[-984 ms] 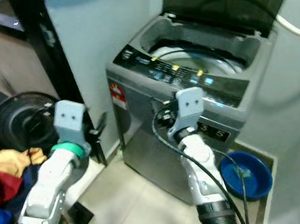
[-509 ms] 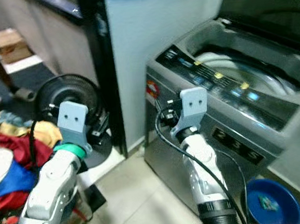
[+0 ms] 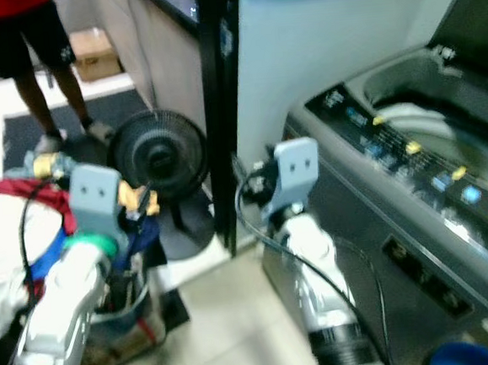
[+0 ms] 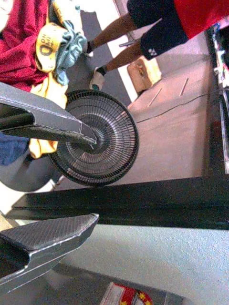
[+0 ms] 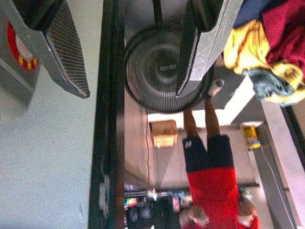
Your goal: Clothes washing
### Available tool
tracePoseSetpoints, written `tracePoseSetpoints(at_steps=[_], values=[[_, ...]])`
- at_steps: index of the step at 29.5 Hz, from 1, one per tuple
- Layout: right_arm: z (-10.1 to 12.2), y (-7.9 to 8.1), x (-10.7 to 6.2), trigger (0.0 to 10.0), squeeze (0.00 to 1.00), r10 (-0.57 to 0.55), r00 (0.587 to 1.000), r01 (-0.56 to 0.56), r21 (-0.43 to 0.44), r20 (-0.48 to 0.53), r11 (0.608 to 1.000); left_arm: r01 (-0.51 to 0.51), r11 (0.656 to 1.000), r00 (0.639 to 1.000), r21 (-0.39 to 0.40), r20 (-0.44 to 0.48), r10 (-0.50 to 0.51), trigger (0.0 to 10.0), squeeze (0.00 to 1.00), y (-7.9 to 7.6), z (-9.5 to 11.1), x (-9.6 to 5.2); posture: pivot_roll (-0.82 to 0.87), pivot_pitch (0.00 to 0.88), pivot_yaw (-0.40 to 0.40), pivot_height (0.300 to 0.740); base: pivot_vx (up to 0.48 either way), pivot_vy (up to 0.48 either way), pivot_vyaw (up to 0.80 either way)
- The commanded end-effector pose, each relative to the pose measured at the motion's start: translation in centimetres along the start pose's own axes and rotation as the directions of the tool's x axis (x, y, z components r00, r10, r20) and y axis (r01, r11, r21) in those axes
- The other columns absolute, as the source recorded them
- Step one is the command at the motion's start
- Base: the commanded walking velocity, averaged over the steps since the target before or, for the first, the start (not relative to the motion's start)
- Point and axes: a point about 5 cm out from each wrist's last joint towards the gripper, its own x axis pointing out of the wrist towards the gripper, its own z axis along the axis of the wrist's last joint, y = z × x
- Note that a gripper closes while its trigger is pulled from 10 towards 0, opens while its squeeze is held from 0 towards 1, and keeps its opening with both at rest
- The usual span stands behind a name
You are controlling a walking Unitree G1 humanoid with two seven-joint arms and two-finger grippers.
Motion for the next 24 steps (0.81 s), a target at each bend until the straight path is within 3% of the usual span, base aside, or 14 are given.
tracePoseSetpoints(at_steps=[1, 24], values=[[-0.31, 0.27, -0.18, 10.0, 0.0, 0.004, 1.0, -0.004, 0.003, -0.009, 1.0, -0.005, 1.0, 1.0, 0.014, -0.017, 0.006, 10.0, 0.0, 0.2, -0.53, -0.2, 0.02, 0.059, 0.024, 0.74, 0.0, 0.0, 0.76], [-0.3, 0.63, -0.25, 10.0, 0.0, 0.016, 1.0, -0.015, 0.013, -0.003, 1.0, -0.02, 1.0, 1.0, 0.011, -0.024, 0.021, 10.0, 0.0, 0.27, -0.59, -0.08, 0.02, 0.06, 0.025, 0.74, 0.0, 0.0, 0.0]])
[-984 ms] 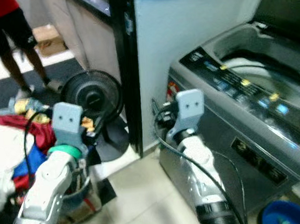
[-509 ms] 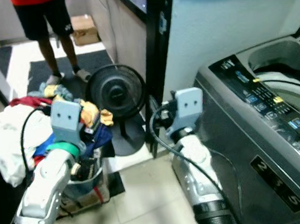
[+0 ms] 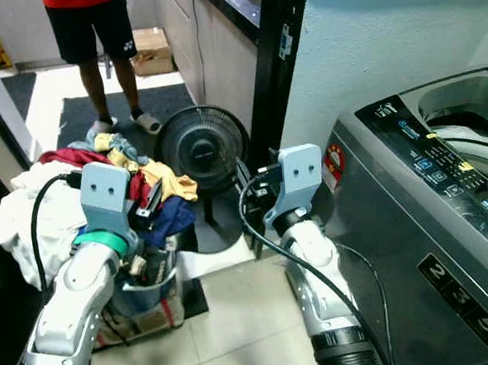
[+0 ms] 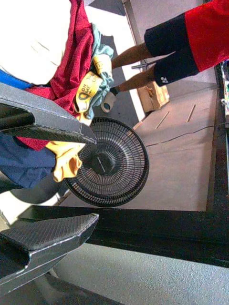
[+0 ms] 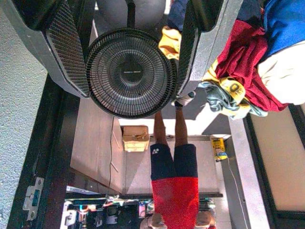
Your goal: Clothes washing
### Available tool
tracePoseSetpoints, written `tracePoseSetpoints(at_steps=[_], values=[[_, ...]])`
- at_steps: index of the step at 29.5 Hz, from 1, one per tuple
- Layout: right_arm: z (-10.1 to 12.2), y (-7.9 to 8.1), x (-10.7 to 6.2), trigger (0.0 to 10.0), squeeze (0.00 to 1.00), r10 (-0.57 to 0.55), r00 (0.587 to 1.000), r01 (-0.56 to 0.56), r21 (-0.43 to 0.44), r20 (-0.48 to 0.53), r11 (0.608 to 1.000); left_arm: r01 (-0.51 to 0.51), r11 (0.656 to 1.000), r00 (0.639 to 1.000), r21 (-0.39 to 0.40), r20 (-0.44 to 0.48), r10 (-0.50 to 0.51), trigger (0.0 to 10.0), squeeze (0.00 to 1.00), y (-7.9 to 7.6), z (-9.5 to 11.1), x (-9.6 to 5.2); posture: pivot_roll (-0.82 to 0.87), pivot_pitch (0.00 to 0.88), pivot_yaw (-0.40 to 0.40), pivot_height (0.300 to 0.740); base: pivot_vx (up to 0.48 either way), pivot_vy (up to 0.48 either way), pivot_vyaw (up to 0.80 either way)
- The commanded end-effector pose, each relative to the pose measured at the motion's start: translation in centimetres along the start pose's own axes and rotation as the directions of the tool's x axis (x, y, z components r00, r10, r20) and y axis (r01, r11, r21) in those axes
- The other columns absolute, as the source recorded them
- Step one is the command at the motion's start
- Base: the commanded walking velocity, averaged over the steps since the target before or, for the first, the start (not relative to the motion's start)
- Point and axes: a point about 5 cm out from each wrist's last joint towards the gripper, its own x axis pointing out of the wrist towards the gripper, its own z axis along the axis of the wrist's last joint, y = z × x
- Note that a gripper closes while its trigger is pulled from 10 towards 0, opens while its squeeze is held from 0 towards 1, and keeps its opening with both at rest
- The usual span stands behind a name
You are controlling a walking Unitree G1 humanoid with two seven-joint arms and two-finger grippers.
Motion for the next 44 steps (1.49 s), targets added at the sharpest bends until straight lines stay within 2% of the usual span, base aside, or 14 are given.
tracePoseSetpoints(at_steps=[1, 8, 18, 32, 44], values=[[-0.26, -0.12, -0.28, 10.0, 0.0, 0.0, 1.0, 0.0, -0.007, -0.009, 1.0, -0.002, 1.0, 1.0, -0.011, -0.027, 0.002, 10.0, 0.0, -0.15, -0.59, -0.12, 0.02, 0.06, 0.025, 0.74, 0.0, 0.0, 0.0], [-0.26, -0.09, -0.24, 10.0, 0.0, 0.002, 1.0, -0.003, -0.008, -0.01, 1.0, -0.005, 1.0, 1.0, -0.002, -0.021, 0.005, 10.0, 0.0, -0.09, -0.54, -0.08, 0.02, 0.06, 0.025, 0.74, 0.0, 0.0, 0.0], [-0.3, -0.08, -0.23, 10.0, 0.0, 0.005, 1.0, -0.006, -0.008, -0.01, 1.0, -0.004, 1.0, 1.0, 0.008, -0.023, 0.004, 10.0, 0.0, -0.19, -0.55, 0.05, 0.02, 0.059, 0.026, 0.74, 0.0, -0.44, 0.0], [-0.32, -0.14, -0.26, 10.0, 0.0, 0.006, 1.0, -0.006, -0.009, -0.01, 1.0, -0.01, 1.0, 1.0, -0.028, -0.026, 0.01, 10.0, 0.0, -0.17, -0.52, 0.04, 0.02, 0.058, 0.027, 0.74, 0.0, 0.0, 0.0], [-0.29, -0.08, -0.18, 10.0, 0.0, 0.017, 1.0, -0.018, -0.014, -0.01, 1.0, -0.014, 0.999, 1.0, -0.04, -0.029, 0.013, 10.0, 0.0, -0.03, -0.55, 0.08, 0.02, 0.056, 0.025, 0.74, 0.0, 0.445, 0.15]])
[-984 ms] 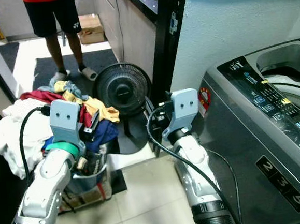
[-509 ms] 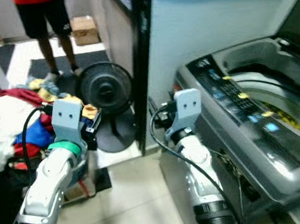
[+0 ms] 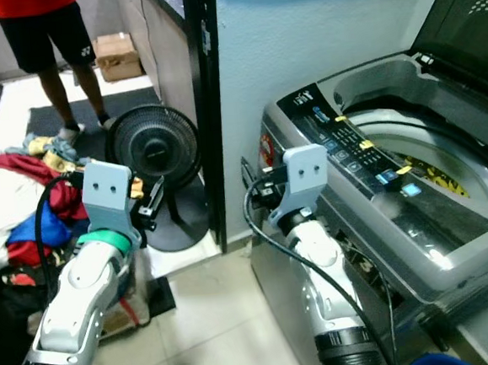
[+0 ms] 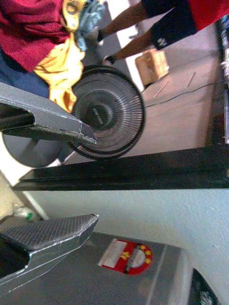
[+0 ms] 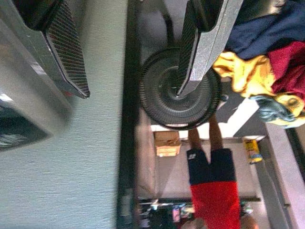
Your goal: Clothes washing
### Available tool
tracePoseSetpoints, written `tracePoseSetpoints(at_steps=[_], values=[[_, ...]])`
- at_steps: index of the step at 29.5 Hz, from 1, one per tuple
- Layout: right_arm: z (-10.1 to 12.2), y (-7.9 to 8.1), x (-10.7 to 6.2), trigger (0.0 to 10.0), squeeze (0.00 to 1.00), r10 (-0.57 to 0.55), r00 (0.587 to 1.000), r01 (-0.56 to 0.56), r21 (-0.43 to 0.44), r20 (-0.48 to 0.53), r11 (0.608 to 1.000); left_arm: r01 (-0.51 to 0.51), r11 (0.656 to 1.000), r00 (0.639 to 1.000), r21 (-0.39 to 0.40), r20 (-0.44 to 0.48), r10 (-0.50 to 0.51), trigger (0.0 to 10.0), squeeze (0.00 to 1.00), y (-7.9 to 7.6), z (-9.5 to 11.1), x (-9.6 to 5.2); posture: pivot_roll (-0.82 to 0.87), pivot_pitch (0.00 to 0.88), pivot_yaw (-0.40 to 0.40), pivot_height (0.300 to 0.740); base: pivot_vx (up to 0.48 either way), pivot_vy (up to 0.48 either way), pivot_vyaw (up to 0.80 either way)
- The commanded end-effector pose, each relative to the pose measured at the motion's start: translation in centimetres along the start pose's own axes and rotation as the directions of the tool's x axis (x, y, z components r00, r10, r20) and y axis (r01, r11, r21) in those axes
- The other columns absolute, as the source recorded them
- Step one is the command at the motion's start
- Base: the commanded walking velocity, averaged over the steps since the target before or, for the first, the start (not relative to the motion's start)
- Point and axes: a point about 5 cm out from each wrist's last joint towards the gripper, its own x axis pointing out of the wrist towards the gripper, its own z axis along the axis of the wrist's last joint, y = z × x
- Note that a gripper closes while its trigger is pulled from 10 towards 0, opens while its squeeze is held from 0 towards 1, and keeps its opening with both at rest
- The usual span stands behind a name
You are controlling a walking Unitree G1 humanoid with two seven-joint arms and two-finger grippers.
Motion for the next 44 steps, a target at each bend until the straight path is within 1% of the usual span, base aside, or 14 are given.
tracePoseSetpoints(at_steps=[1, 5, 8, 14, 17, 25, 34, 39, 40, 44], values=[[-0.3, 0.7, 0.0, 10.0, 0.0, 0.029, 1.0, -0.029, 0.002, -0.009, 1.0, -0.013, 1.0, 1.0, -0.004, -0.022, 0.013, 10.0, 0.0, 0.5, -0.5, -0.2, 0.02, 0.056, 0.025, 0.74, 0.0, 0.48, 0.76], [-0.4, 0.6, 0.0, 10.0, 0.0, 0.026, 1.0, -0.026, -0.005, -0.013, 1.0, -0.014, 1.0, 1.0, -0.004, -0.021, 0.014, 10.0, 0.0, 0.5, -0.5, -0.2, 0.01, 0.055, 0.026, 0.74, 0.0, 0.48, 0.71], [-0.4, 0.8, 0.0, 10.0, 0.0, 0.033, 0.999, -0.033, 0.006, -0.012, 0.999, -0.014, 1.0, 1.0, -0.005, -0.021, 0.014, 10.0, 0.0, 0.5, -0.5, -0.2, 0.01, 0.055, 0.026, 0.74, 0.0, 0.48, 0.0], [-0.3, 1.2, -0.1, 10.0, 0.0, 0.06, 0.998, -0.06, 0.014, -0.01, 0.998, -0.008, 1.0, 1.0, 0.005, -0.019, 0.008, 10.0, 0.0, 0.3, -0.5, -0.2, 0.01, 0.056, 0.027, 0.74, 0.0, 0.0, 0.0], [-0.4, 1.5, -0.2, 10.0, 0.0, 0.094, 0.995, -0.094, 0.011, -0.016, 0.996, -0.007, 1.0, 1.0, 0.002, -0.023, 0.007, 10.0, 0.0, 0.3, -0.6, -0.2, 0.01, 0.055, 0.025, 0.74, 0.0, 0.0, 0.0], [-0.7, 1.6, -0.4, 10.0, 0.0, 0.11, 0.993, -0.11, 0.006, -0.03, 0.994, -0.007, 1.0, 0.999, -0.017, -0.032, 0.006, 10.0, 0.0, 0.3, -0.8, -0.3, 0.01, 0.055, 0.025, 0.74, 0.0, 0.0, 0.0], [-0.8, 1.7, -0.4, 10.0, 0.0, 0.115, 0.993, -0.115, 0.008, -0.034, 0.993, -0.007, 1.0, 1.0, -0.011, -0.015, 0.007, 10.0, 0.0, 0.3, -0.7, -0.3, 0.01, 0.055, 0.026, 0.74, 0.0, 0.0, 0.0], [-1.1, 1.7, -0.6, 10.0, 0.0, 0.12, 0.992, -0.12, -0.005, -0.042, 0.993, -0.018, 1.0, 1.0, 0.002, -0.011, 0.018, 10.0, 0.0, 0.5, -0.7, -0.3, 0.01, 0.055, 0.026, 0.74, 0.477, 0.0, 0.0], [-1.1, 1.7, -0.6, 10.0, 0.0, 0.117, 0.992, -0.119, -0.032, -0.044, 0.992, -0.02, 1.0, 1.0, 0.001, -0.011, 0.02, 10.0, 0.0, 0.5, -0.7, -0.2, 0.01, 0.056, 0.025, 0.74, 0.48, 0.0, 0.77], [-1.2, 1.7, -0.6, 10.0, 0.0, 0.12, 0.992, -0.122, -0.046, -0.048, 0.991, -0.021, 1.0, 1.0, 0.0, -0.012, 0.021, 10.0, 0.0, 0.5, -0.7, -0.2, 0.01, 0.056, 0.025, 0.74, 0.48, 0.0, 0.76]])
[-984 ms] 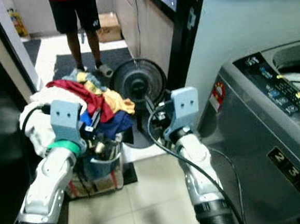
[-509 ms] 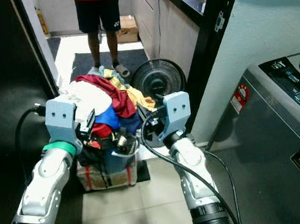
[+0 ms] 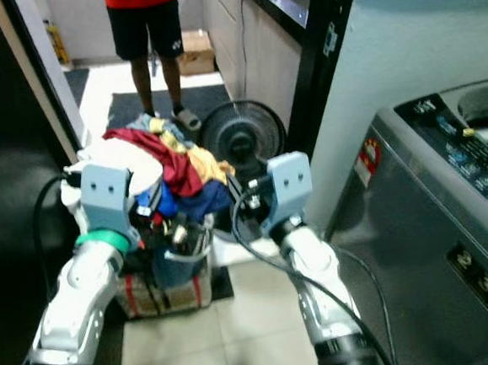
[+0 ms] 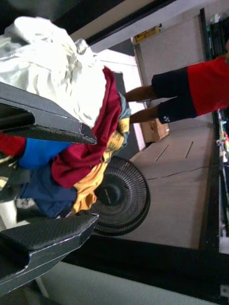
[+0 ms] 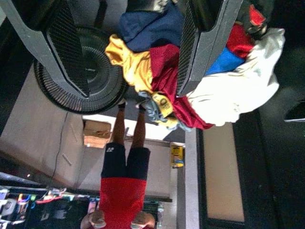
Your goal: Clothes washing
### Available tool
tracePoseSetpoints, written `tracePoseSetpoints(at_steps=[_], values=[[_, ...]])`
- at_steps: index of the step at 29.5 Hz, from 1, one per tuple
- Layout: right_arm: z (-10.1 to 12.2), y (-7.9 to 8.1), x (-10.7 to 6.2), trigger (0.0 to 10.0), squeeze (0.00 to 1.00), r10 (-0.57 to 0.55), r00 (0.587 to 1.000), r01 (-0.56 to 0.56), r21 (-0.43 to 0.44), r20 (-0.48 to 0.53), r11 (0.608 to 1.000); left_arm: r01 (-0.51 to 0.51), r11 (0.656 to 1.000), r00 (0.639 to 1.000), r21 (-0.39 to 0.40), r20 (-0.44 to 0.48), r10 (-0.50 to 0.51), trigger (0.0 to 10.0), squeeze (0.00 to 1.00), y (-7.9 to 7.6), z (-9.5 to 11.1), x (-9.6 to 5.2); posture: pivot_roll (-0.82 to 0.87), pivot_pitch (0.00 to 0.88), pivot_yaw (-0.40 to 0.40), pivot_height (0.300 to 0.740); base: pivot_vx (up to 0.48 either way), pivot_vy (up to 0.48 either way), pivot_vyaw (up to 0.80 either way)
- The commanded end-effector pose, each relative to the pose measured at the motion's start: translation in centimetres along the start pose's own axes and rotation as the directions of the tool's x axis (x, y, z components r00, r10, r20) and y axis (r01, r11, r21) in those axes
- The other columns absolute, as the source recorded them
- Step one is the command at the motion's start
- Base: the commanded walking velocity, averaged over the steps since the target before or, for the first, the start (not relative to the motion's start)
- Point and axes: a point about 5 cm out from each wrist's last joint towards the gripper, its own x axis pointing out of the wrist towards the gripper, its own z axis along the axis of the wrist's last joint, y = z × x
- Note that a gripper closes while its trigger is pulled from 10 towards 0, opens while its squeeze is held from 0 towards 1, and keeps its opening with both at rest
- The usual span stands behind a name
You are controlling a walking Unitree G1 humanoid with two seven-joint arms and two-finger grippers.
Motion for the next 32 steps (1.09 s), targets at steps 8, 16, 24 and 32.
tracePoseSetpoints(at_steps=[8, 16, 24, 32], values=[[-0.34, 0.64, -0.04, 10.0, 0.0, 0.023, 1.0, -0.023, 0.003, -0.009, 1.0, -0.008, 1.0, 1.0, -0.002, -0.027, 0.008, 10.0, 0.0, 0.2, -0.69, -0.19, 0.01, 0.056, 0.024, 0.74, 0.478, 0.0, 0.72], [-0.08, 0.91, -0.08, 10.0, 0.0, 0.035, 0.999, -0.035, 0.018, 0.007, 0.999, -0.018, 1.0, 0.999, -0.014, -0.035, 0.017, 10.0, 0.0, 0.21, -0.82, -0.17, 0.01, 0.057, 0.023, 0.74, 0.291, 0.0, 0.05], [-0.19, 0.73, -0.18, 10.0, 0.0, 0.032, 0.999, -0.032, 0.005, 0.006, 0.999, -0.017, 1.0, 0.999, -0.005, -0.034, 0.017, 10.0, 0.0, 0.22, -0.86, -0.11, 0.0, 0.054, 0.025, 0.74, 0.0, 0.0, 0.0], [-0.59, 0.05, -0.43, 10.0, 0.0, -0.014, 1.0, 0.014, 0.029, -0.011, 0.999, -0.002, 1.0, 0.999, -0.01, -0.048, 0.002, 10.0, 0.0, -0.08, -1.2, -0.15, 0.0, 0.051, 0.025, 0.74, 0.0, 0.0, 0.0]])
